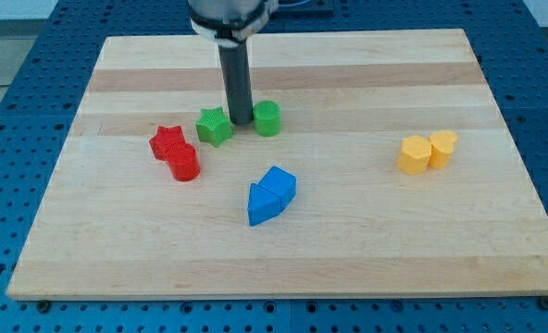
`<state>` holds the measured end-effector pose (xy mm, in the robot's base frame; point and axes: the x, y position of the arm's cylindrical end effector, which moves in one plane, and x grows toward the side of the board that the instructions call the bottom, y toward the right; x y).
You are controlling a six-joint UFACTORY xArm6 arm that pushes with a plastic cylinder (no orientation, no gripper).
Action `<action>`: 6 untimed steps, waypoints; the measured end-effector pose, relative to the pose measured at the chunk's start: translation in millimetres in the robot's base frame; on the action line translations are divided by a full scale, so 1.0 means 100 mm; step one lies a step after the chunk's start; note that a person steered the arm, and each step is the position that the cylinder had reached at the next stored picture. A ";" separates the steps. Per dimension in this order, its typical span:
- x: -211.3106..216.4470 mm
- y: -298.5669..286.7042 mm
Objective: Push the red circle to the bottom of the red star
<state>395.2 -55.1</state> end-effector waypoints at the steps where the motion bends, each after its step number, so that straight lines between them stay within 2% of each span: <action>1: -0.01 0.18; 2: 0.08 0.10; 4: 0.74 -0.55; 6: 0.51 -0.95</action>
